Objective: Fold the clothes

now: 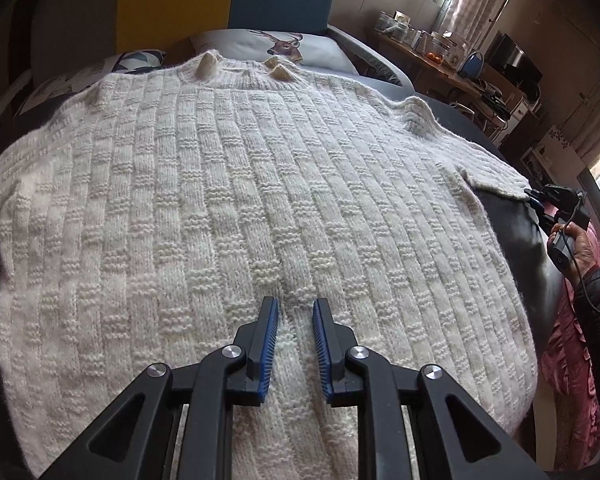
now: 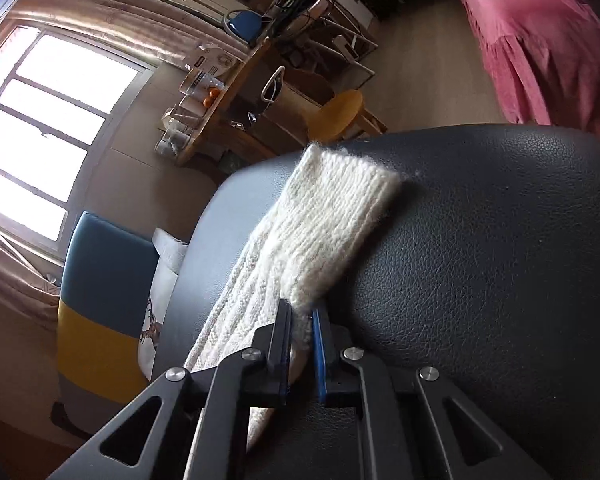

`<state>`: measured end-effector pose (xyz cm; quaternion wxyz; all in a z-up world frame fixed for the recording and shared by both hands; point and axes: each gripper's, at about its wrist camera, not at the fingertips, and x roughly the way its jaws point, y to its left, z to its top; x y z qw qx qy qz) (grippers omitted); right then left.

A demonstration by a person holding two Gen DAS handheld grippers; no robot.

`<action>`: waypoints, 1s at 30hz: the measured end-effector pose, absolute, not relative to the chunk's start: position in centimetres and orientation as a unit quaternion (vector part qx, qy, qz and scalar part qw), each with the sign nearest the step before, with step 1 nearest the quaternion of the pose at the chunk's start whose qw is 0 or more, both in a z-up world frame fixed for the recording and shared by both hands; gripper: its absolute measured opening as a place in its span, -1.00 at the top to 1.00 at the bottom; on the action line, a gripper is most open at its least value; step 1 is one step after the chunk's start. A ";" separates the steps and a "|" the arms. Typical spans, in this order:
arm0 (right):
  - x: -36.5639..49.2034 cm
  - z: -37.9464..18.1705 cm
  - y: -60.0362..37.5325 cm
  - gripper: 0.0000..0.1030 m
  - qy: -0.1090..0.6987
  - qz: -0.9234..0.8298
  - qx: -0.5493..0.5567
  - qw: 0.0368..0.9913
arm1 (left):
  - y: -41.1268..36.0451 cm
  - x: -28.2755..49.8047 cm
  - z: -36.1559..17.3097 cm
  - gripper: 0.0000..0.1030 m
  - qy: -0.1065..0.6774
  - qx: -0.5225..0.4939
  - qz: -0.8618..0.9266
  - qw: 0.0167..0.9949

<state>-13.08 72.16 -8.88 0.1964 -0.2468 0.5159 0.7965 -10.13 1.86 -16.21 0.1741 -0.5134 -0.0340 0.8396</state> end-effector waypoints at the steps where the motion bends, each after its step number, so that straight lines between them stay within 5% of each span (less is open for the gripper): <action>1: -13.2 -8.9 72.2 0.79 0.519 0.795 -0.247 0.192 | 1.9 -10.1 -16.2 0.66 -0.035 -0.515 0.839 0.174; 9: -15.2 -5.8 69.4 0.79 0.509 0.825 -0.229 0.089 | 2.3 -11.3 -15.4 0.66 -0.066 -0.530 0.825 0.186; 17: -20.1 -3.1 54.5 0.79 0.297 0.878 -0.366 -0.079 | 4.6 -14.2 -13.6 0.66 -0.128 -0.547 0.791 0.242; 30: -20.9 -6.1 47.6 0.79 0.188 0.887 -0.417 -0.069 | 19.1 -29.5 -13.6 0.43 -0.278 -0.602 0.664 0.345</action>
